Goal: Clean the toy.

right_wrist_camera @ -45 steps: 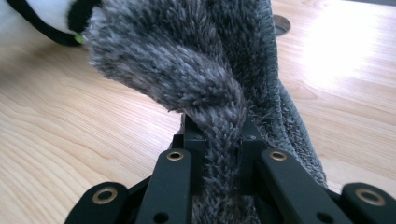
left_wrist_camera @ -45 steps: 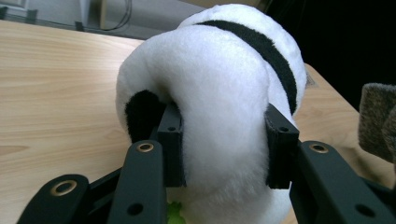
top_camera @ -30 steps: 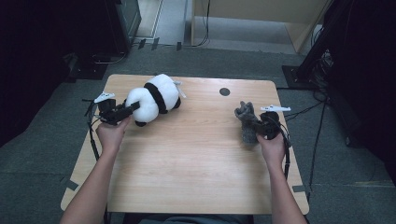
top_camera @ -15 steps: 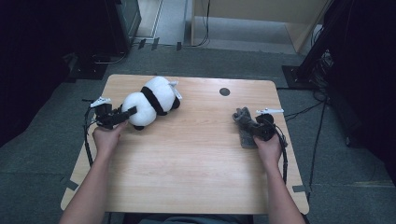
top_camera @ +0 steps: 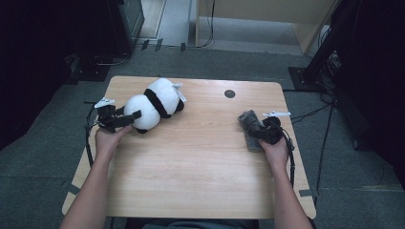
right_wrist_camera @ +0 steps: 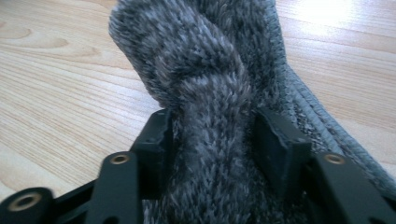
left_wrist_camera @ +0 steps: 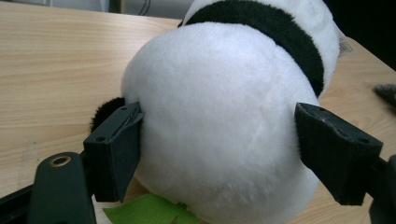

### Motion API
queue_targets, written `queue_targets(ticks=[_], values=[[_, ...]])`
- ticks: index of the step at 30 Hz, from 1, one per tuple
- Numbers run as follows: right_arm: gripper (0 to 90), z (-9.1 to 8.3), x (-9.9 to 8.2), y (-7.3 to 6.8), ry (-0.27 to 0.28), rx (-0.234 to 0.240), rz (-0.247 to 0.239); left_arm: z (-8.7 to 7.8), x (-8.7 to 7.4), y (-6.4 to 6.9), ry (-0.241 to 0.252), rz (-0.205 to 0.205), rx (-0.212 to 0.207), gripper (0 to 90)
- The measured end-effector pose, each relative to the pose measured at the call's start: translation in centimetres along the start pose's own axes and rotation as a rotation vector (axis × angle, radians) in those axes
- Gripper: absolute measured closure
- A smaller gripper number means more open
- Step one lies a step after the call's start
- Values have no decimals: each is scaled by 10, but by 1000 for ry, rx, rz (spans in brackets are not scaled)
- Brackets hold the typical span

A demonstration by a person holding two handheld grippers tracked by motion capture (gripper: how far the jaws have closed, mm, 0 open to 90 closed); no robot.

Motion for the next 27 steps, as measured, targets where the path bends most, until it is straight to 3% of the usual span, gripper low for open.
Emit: queue_targets(ticks=[6,11,15,20,27], values=[[447,-6,2,0,10,-12,-6,0,3,-1,11,-34,27,189],[408,-12,5,-2,29,-3,2,-1,3,1,-3,-4,39,164],[355,-15,8,-4,37,-3,0,-2,3,6,1,46,68,29],[316,-19,13,-4,64,-5,12,-9,7,18,9,58,28,20],[314,-28,16,-14,72,15,2,-18,6,34,-3,116,-13,36]])
Point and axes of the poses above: each handheld gripper's, and its own axes: z roughly forward along the jaws, x roughly out of its top, y roughly to its right, the point moved 8 cm from there along z, roughly forward along the jaws, and after that the axes turned 8 degrees about -z, right-handed, at the moved point
